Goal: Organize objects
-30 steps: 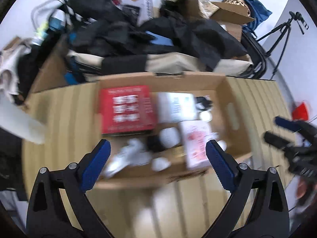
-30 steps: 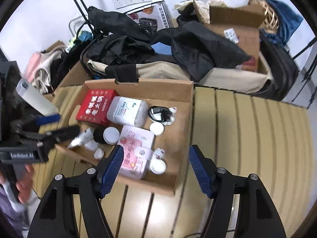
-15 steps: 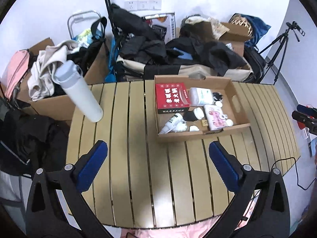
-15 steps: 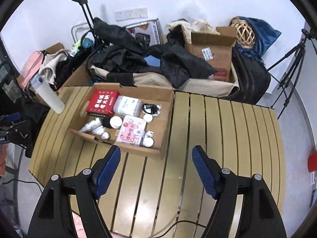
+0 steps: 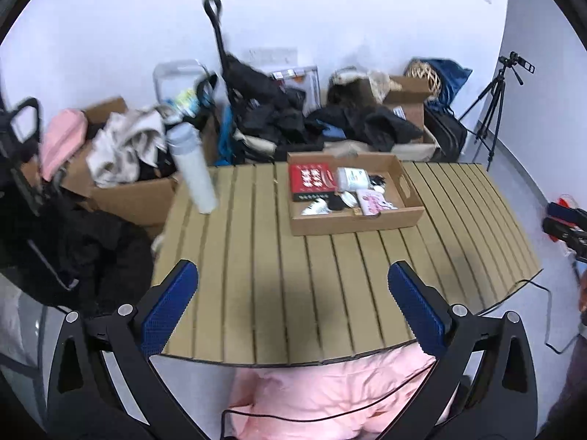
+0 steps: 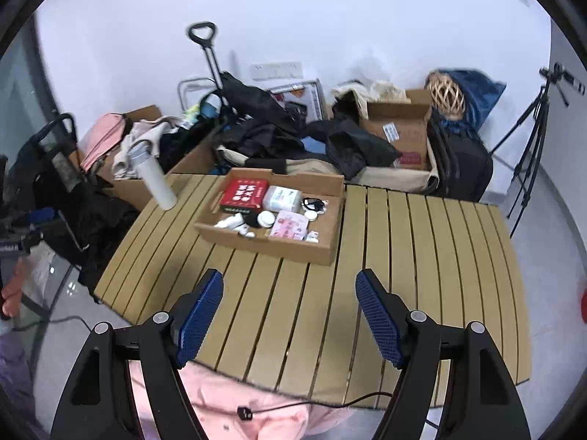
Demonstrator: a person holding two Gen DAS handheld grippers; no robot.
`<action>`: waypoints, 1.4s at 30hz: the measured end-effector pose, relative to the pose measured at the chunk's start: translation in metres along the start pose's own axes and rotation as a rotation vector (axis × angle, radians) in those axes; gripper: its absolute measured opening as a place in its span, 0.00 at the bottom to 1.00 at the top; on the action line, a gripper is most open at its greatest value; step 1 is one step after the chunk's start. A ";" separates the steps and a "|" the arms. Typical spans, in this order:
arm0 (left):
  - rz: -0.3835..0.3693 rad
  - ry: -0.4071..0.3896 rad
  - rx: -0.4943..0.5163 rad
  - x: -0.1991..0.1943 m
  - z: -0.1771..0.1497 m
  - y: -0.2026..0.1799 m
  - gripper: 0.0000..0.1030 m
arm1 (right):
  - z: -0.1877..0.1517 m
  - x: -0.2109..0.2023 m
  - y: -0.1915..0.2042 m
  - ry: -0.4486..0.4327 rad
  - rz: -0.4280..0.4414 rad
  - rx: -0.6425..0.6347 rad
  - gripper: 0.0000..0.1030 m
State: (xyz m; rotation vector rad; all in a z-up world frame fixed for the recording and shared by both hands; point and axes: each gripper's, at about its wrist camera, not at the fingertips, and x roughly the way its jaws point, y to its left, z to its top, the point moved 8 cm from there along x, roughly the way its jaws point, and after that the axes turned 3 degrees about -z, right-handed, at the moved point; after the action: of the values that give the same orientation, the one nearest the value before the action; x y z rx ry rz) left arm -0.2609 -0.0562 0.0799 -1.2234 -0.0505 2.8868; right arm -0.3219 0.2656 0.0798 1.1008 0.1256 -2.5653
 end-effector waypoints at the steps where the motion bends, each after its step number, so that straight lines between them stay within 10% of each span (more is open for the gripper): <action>1: 0.008 -0.029 0.005 -0.011 -0.012 -0.001 1.00 | -0.012 -0.011 0.007 -0.024 0.008 0.000 0.79; 16: -0.133 -0.171 -0.030 -0.132 -0.147 -0.029 1.00 | -0.132 -0.147 0.085 -0.234 0.026 0.048 0.79; 24: -0.073 -0.367 0.002 -0.210 -0.110 -0.015 1.00 | -0.114 -0.234 0.086 -0.426 -0.087 -0.001 0.80; 30: -0.081 -0.269 0.024 -0.189 -0.126 -0.030 1.00 | -0.127 -0.220 0.092 -0.375 -0.076 0.020 0.82; 42: -0.004 -0.464 0.112 -0.284 -0.078 -0.020 1.00 | -0.111 -0.311 0.083 -0.525 -0.162 -0.007 0.82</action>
State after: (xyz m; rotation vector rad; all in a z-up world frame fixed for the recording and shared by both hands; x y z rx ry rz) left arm -0.0070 -0.0388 0.2301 -0.5179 0.1045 3.0510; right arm -0.0184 0.2977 0.2303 0.3978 0.0942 -2.8990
